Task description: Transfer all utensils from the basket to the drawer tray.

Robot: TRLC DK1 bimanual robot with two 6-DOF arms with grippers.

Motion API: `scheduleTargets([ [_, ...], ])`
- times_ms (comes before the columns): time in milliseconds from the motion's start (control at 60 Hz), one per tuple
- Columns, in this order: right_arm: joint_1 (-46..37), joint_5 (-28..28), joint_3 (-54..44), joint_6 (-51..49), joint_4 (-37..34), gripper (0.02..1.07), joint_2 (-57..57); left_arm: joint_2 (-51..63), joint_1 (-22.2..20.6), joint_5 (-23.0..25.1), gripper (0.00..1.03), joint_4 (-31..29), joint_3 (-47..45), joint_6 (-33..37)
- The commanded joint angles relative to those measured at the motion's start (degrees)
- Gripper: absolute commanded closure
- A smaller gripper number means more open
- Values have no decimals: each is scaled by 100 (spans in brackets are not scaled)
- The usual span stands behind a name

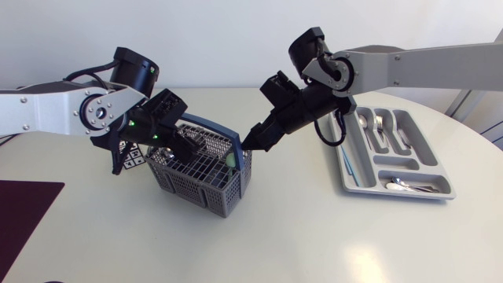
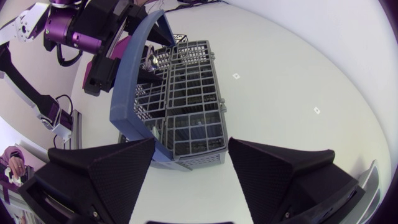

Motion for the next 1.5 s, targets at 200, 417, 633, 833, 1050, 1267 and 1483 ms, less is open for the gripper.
scheduleTargets([
  [200, 242, -104, -526, 54, -165, 22, -283, -214, -82, -32, 13, -6, -32, 160],
  [417, -22, -156, -165, 37, -173, 22, -98, -988, -205, -32, 11, -182, -490, 309],
  [633, -92, -165, 28, 107, -103, 22, 95, -1612, -135, -41, 11, -402, -894, 459],
  [833, -66, -130, 186, 221, -15, 22, 227, -1998, 463, 65, 11, -534, -1368, 766],
  [1050, -163, 450, 177, 397, 363, 22, 394, -2385, 1403, 399, 11, -727, -1764, 1179],
  [1267, -154, 1039, 177, 564, 820, 37, 631, -1814, 2282, 460, 11, -288, -1869, 1417],
  [1483, -163, 1083, 309, 696, 916, 67, 851, -267, 2546, 662, 11, 46, -1184, 1443],
])
